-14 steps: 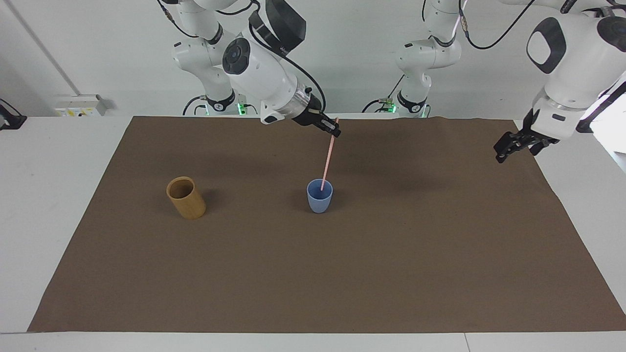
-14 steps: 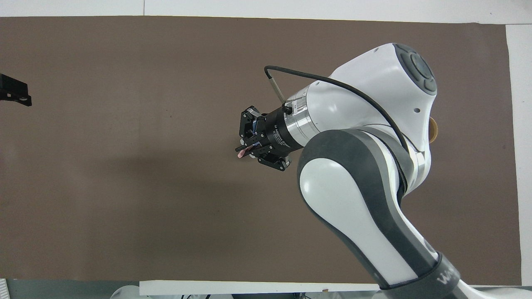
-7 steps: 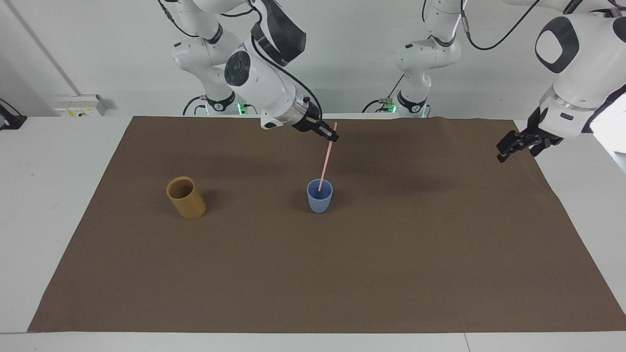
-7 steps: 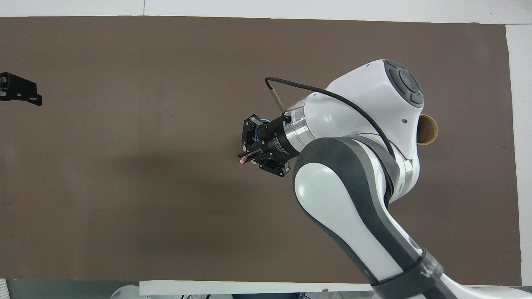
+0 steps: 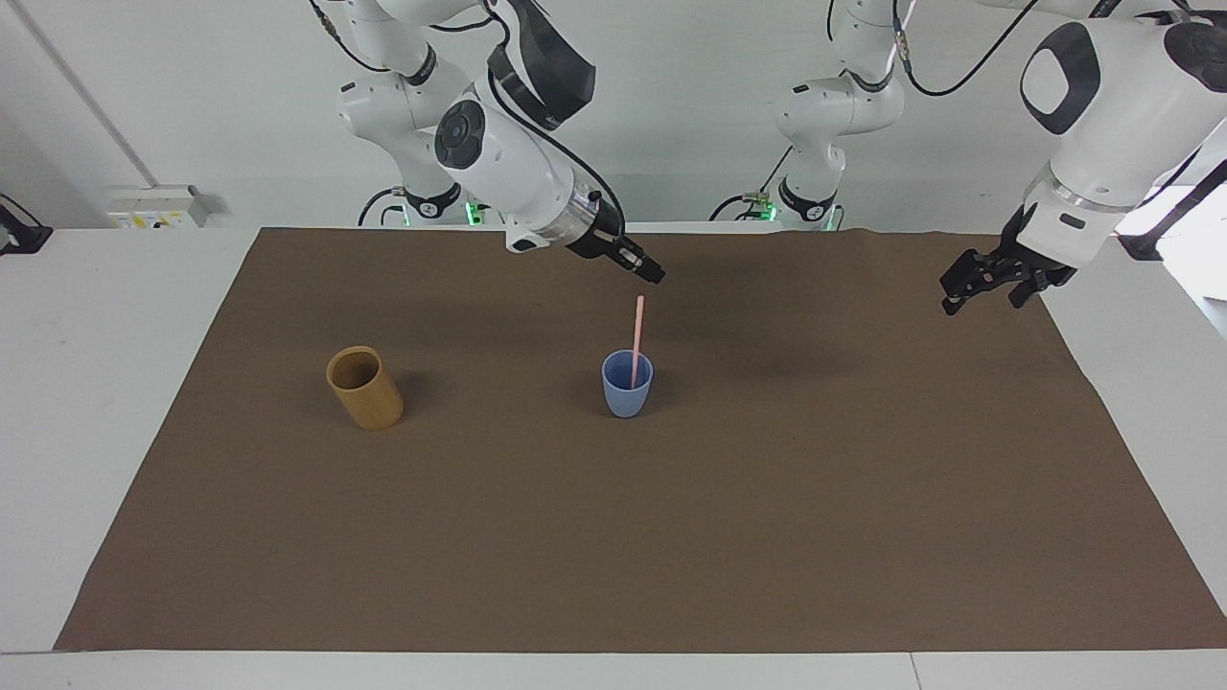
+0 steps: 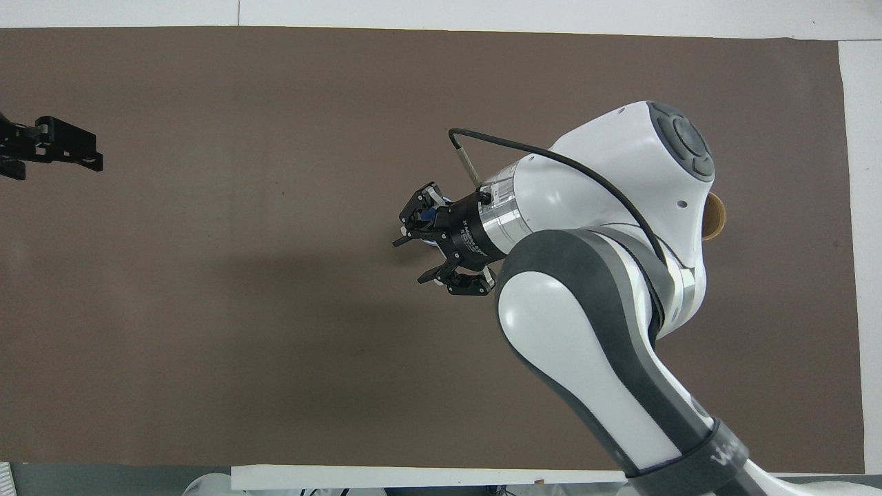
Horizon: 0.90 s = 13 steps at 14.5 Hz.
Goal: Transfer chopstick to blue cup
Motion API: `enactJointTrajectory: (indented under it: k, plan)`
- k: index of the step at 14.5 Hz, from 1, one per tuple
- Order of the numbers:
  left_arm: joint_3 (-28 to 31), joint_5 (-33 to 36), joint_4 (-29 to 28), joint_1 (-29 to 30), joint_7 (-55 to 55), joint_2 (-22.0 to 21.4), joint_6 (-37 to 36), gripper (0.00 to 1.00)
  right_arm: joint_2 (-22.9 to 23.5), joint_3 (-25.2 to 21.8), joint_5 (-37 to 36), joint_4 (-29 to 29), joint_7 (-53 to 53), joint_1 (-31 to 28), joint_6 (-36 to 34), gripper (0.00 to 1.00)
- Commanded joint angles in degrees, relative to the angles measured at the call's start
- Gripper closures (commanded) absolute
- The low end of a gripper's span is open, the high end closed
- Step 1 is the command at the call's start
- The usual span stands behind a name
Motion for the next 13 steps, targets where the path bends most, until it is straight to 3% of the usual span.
enactJointTrajectory:
  k: [1,4,7,9,13]
  plan:
    - [0.43,0.22,1.17,-0.54,-0.82,0.89,-1.40,0.00,0.69,0.13,-2.18,5.49,-3.14,-6.48,-5.21,0.00]
    - [0.52,0.49,0.55,-1.86,-0.91,0.62,-1.92,0.00,0.00,0.04,-14.89,9.38,-15.68,-13.34,-8.39,0.00]
    - [0.52,0.58,0.90,-1.95,-0.91,0.53,-2.62,0.00,-3.86,-0.05,-33.18,9.64,-33.51,-17.82,-13.56,0.00]
    - [0.44,0.66,1.08,-1.95,-0.82,0.53,-2.89,0.00,-6.33,-0.22,-36.64,11.39,-41.89,-21.77,-21.01,0.00]
    - [0.35,0.66,1.08,-2.56,-0.73,0.27,-2.88,0.00,-6.51,-0.31,-44.81,19.38,-57.43,-26.18,-34.74,0.00]
